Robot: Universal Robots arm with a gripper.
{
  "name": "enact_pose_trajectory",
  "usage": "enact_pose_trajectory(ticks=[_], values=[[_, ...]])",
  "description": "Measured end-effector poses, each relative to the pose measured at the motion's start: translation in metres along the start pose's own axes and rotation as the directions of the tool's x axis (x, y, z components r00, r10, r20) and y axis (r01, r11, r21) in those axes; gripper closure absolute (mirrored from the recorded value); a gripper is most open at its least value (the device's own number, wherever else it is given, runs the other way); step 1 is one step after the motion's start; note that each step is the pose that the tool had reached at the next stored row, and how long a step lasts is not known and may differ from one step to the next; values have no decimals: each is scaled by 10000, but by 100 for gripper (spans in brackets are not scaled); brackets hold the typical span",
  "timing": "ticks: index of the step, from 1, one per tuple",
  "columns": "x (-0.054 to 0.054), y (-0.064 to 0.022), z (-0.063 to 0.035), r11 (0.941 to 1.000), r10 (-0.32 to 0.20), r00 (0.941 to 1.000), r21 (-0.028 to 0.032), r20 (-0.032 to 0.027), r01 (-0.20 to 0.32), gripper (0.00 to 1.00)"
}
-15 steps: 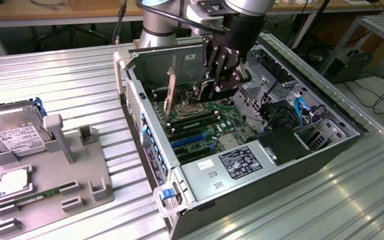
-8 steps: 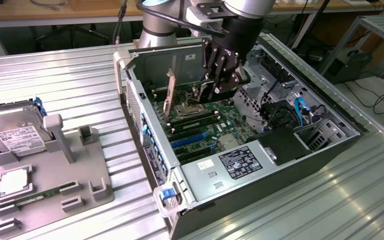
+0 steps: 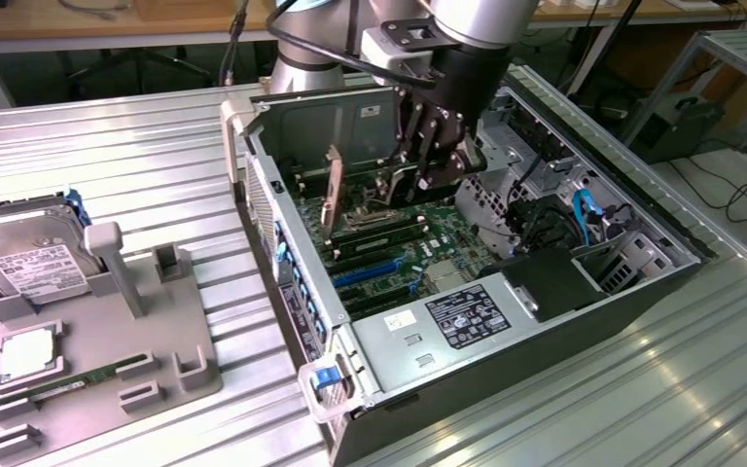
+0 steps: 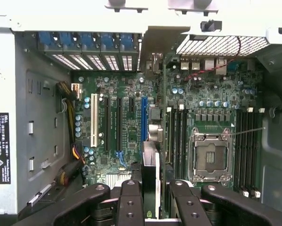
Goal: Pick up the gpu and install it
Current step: 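Insert the gpu into the slot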
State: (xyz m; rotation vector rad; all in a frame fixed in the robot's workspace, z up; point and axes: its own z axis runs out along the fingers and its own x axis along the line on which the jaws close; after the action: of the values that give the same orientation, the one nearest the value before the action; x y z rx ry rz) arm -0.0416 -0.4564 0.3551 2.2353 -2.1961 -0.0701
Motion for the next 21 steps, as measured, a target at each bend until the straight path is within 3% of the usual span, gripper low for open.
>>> enact_pose_trajectory(ticks=[2, 5, 15, 21], values=[[1, -2, 20, 10000, -2, 10000, 36, -4, 2, 73], [2, -2, 59, 10000, -1, 10000, 41, -26, 1, 73], [-1, -25, 252, 9998, 214, 9998, 46, -20, -214, 73], [1, 38, 366, 9998, 215, 9998, 47, -19, -215, 73]])
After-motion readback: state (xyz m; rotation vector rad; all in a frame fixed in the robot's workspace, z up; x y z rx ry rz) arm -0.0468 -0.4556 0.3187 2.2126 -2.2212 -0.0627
